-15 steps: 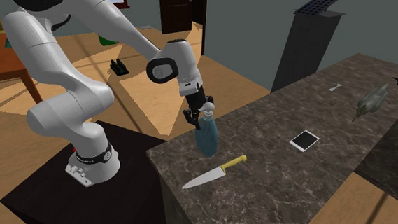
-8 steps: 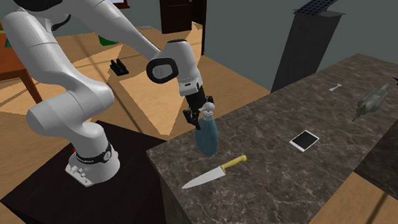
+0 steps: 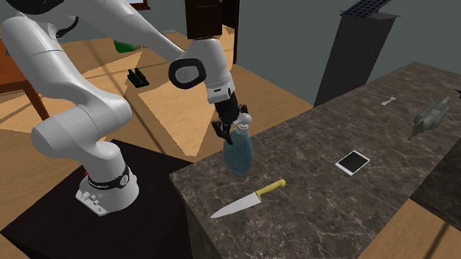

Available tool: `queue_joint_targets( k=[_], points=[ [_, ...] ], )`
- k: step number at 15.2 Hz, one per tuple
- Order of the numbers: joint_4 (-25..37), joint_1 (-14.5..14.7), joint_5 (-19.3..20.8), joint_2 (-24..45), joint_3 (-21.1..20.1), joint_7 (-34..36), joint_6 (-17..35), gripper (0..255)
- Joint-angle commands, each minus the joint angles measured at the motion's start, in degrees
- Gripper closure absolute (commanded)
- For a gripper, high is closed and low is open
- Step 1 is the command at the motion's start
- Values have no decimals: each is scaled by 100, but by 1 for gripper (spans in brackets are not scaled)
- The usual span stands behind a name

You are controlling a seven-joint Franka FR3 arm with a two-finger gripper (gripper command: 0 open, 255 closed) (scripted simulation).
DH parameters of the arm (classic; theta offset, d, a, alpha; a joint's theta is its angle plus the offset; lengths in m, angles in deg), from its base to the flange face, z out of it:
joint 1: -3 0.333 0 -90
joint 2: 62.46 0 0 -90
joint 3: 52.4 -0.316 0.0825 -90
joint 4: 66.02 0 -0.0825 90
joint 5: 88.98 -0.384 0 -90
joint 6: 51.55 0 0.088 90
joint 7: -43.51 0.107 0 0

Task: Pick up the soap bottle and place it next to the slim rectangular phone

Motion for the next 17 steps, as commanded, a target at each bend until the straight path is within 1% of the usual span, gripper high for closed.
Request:
queue_joint_targets(
  k=[1,8,17],
  points=[
    [73,70,11,-112,150,-53,-198,255],
    [360,234,84,-450,582,-186,-849,255],
    [813,308,234,-745,1026,-312,-1618,255]
  ],
)
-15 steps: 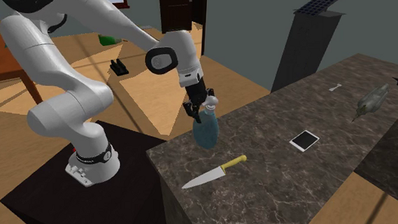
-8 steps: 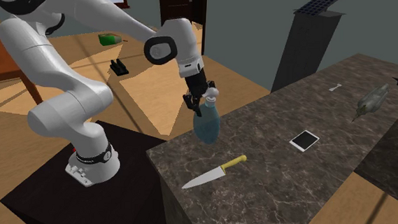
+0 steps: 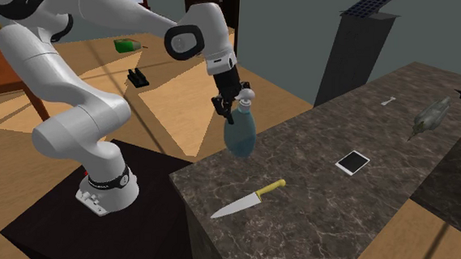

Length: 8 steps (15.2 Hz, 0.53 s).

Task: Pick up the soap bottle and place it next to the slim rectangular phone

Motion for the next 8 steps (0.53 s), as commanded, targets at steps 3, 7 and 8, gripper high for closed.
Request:
queue_joint_targets(
  k=[3,7,8],
  points=[
    [237,5,77,-94,169,-39,-334,255],
    [479,-5,154,-157,324,-79,-646,255],
    [543,-9,174,-169,360,-89,-722,255]
  ],
)
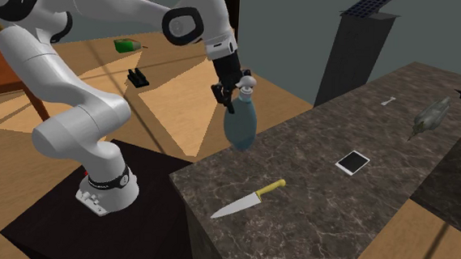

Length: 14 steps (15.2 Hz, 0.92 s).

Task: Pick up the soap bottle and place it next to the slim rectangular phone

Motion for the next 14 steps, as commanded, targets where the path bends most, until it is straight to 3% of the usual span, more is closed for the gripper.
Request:
queue_joint_targets(
  k=[1,14],
  points=[
    [156,-17,48,-19,77,-17,-174,255],
    [1080,-132,302,-17,459,-108,-1110,255]
  ],
)
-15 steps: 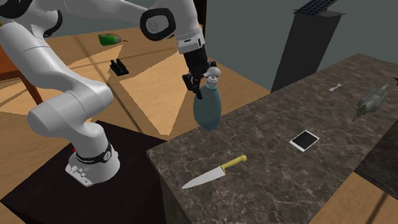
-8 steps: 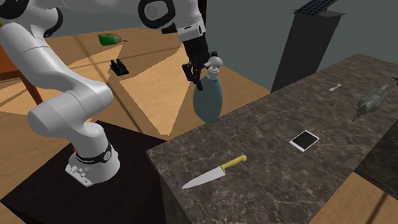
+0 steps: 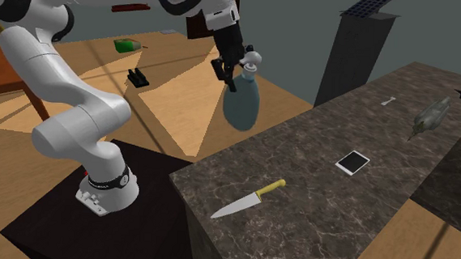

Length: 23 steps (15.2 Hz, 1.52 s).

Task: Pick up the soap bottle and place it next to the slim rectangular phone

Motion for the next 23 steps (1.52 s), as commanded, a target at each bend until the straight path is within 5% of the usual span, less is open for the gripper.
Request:
queue_joint_targets(
  k=[1,19,23],
  points=[
    [158,-22,39,13,52,-11,-144,255],
    [1737,-287,367,390,343,-61,-1364,255],
    [1722,-484,393,725,-97,168,-949,255]
  ],
)
